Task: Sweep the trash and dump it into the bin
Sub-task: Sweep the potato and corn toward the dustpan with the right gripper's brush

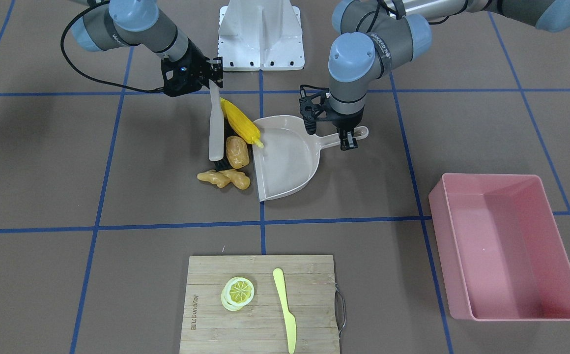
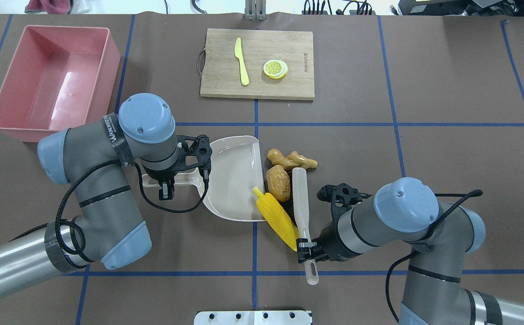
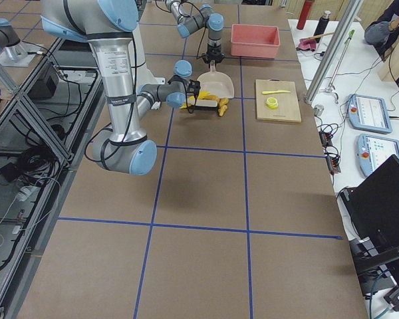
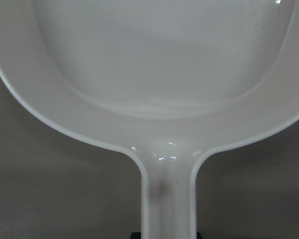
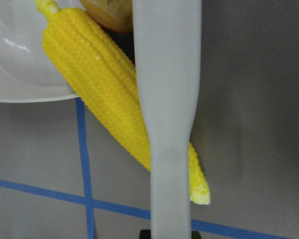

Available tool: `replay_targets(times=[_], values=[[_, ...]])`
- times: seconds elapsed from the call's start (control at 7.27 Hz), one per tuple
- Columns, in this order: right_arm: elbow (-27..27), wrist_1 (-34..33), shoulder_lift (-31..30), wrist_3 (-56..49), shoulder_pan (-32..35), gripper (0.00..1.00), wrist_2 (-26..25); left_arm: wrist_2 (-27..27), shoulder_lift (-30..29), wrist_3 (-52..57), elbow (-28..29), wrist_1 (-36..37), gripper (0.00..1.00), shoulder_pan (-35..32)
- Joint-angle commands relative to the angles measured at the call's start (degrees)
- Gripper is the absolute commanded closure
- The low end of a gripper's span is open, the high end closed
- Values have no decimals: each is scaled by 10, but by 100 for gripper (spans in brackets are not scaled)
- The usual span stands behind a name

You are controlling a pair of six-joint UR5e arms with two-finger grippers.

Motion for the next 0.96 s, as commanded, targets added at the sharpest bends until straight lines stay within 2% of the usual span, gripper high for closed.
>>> replay_targets(times=[0.0,0.55,0.83], values=[[-1,-69,59,3,-13,100,-16,0,-1,0,3,0,100,0],[1,-77,75,22,-15,100,-17,0,-1,0,4,-1,100,0],[9,-78,68,21,22,100,12,0,1,1,4,0,100,0]])
